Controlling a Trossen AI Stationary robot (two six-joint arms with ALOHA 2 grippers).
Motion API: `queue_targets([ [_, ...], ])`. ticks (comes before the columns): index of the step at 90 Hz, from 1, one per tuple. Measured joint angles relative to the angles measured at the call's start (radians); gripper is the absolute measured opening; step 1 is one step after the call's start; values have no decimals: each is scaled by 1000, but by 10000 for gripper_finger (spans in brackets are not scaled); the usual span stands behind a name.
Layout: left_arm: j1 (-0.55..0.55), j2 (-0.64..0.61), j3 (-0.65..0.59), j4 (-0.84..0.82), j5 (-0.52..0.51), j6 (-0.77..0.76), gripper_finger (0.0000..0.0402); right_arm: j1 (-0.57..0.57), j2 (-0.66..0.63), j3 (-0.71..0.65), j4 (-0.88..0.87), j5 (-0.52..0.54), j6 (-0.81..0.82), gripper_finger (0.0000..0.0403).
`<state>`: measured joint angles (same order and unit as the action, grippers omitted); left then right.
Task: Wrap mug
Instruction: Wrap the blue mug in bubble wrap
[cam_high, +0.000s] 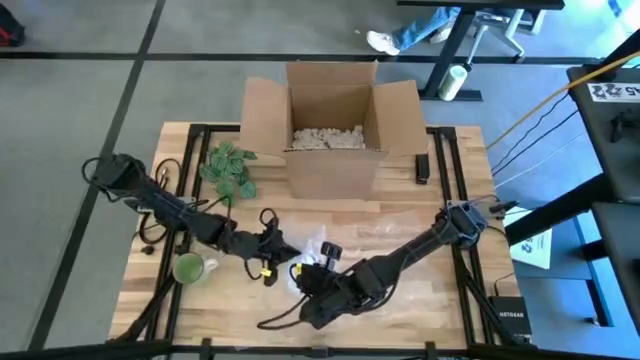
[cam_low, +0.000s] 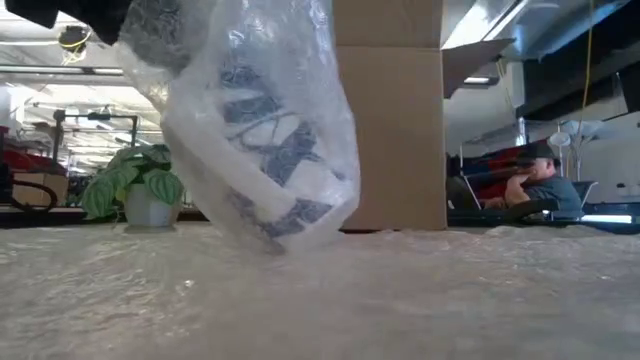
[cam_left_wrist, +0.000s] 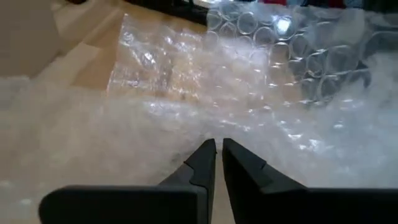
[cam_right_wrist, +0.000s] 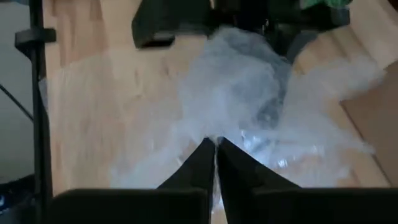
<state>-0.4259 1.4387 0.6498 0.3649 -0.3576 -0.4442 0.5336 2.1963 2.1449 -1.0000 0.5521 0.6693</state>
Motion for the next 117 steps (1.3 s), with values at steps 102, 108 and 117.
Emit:
queue_targets([
  [102, 121, 125, 136, -27, 237, 104, 13, -50, 0, -30, -81, -138, 64, 1],
  [108, 126, 125, 143, -22, 244, 109, 13, -52, 0, -30, -81, -151, 65, 1],
  [117, 127, 125, 149, -24, 244, 119, 13, -60, 0, -30, -82, -169, 66, 1],
])
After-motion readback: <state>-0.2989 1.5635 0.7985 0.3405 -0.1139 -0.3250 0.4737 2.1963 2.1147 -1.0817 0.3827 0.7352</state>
